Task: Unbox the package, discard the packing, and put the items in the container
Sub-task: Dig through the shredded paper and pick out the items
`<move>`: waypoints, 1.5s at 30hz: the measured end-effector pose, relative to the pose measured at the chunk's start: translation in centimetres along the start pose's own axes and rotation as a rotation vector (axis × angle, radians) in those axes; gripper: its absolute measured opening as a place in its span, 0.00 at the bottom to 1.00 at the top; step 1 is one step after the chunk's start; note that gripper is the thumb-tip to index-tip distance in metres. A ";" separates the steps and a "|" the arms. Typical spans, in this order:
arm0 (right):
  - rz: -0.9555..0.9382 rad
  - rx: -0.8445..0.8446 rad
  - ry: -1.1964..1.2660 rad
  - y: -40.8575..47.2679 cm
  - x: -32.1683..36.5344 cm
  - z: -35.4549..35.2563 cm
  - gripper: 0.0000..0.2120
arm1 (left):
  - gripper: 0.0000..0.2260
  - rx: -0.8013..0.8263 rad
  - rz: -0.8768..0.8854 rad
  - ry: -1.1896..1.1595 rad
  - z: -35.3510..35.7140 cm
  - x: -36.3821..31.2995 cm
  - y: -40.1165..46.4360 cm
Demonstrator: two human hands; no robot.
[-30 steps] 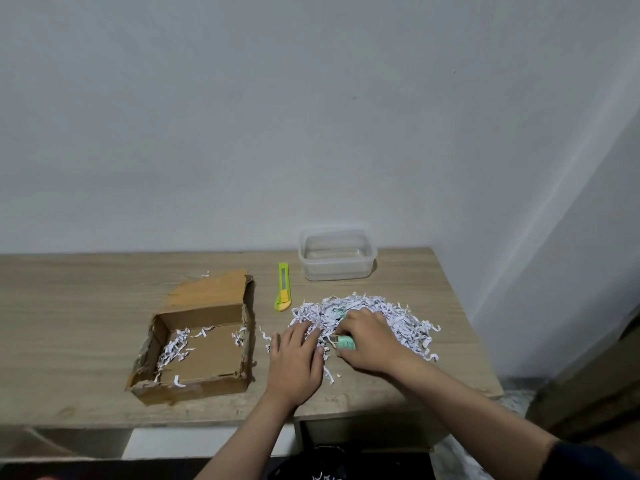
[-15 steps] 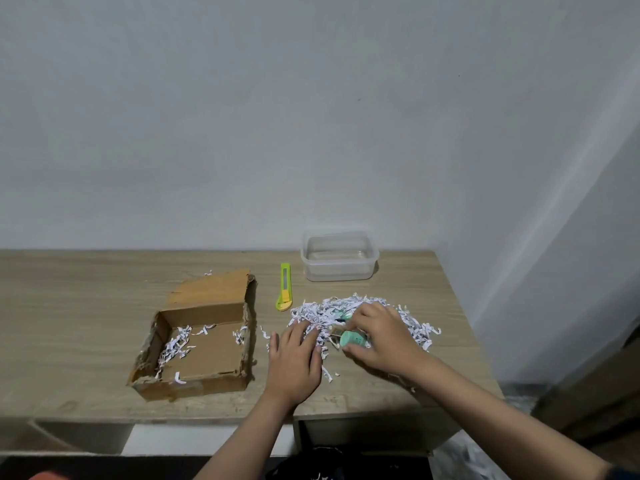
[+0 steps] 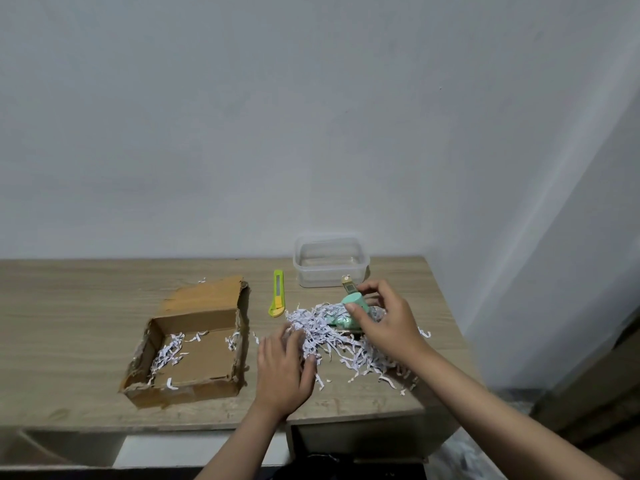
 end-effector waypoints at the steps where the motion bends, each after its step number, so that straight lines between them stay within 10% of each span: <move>1: -0.003 -0.008 -0.003 0.2 0.0 -0.4 0.11 | 0.20 0.006 -0.014 0.009 0.1 0.1 0.0; 9: 0.062 -0.086 -0.182 3.1 -3.4 -5.5 0.13 | 0.36 0.126 -0.005 -0.021 2.2 0.7 0.3; 24: 0.303 0.025 -0.462 5.9 -17.1 -7.5 0.12 | 0.35 0.229 -0.078 -0.071 3.9 1.5 1.0; 37: 0.229 0.037 -0.515 4.8 -12.7 -5.9 0.13 | 0.30 0.139 0.001 -0.049 2.2 0.1 0.5; 45: 0.101 0.367 -0.492 2.1 -8.4 2.9 0.10 | 0.22 0.254 0.256 0.000 3.5 -6.3 4.5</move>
Point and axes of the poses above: each hand's wrist, its own y-axis towards the middle knuckle, its own z-axis out of the palm, x = y × z, the point moved 9 cm from there along y, towards the middle knuckle, and after that the axes turned 5 degrees about y, right-handed, at the moved point
